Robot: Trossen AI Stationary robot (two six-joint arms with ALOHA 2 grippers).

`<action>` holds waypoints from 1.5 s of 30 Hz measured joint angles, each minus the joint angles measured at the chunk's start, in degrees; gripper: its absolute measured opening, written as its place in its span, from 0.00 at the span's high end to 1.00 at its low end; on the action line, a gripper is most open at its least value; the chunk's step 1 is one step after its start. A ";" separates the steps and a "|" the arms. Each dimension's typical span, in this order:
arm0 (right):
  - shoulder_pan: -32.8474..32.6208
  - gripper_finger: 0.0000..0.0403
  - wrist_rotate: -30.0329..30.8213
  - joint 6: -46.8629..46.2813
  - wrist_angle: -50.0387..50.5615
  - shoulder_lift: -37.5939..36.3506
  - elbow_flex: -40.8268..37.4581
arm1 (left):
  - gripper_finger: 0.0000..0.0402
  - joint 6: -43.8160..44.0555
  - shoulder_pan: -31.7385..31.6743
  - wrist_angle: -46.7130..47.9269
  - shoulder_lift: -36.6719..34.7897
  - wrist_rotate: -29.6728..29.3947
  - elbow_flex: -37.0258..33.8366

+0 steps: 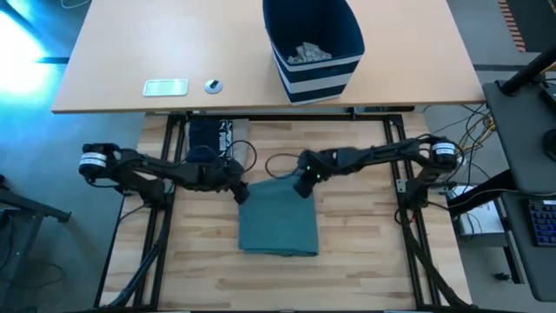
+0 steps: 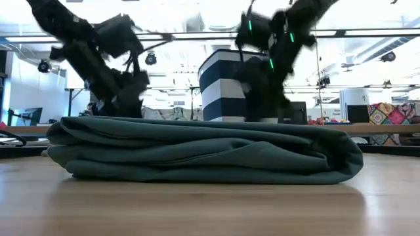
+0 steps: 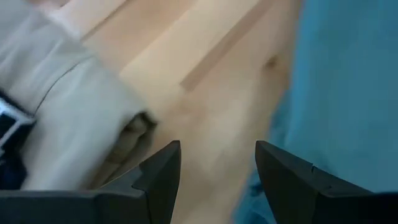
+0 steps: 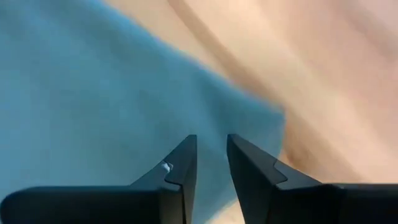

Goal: Fold Laundry from Bin
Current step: Fold the gray pants, then remove the white shirt from the laundry bin

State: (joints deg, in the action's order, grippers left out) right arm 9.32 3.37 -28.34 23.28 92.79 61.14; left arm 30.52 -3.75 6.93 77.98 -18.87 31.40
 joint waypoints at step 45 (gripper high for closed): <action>26.37 0.41 -21.01 50.91 57.11 16.31 73.66 | 0.47 -6.05 -28.78 11.77 -0.66 11.15 47.20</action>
State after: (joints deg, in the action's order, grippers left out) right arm 35.70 -17.64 22.57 80.39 109.10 134.80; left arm 24.47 -32.53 18.70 77.32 -7.72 78.60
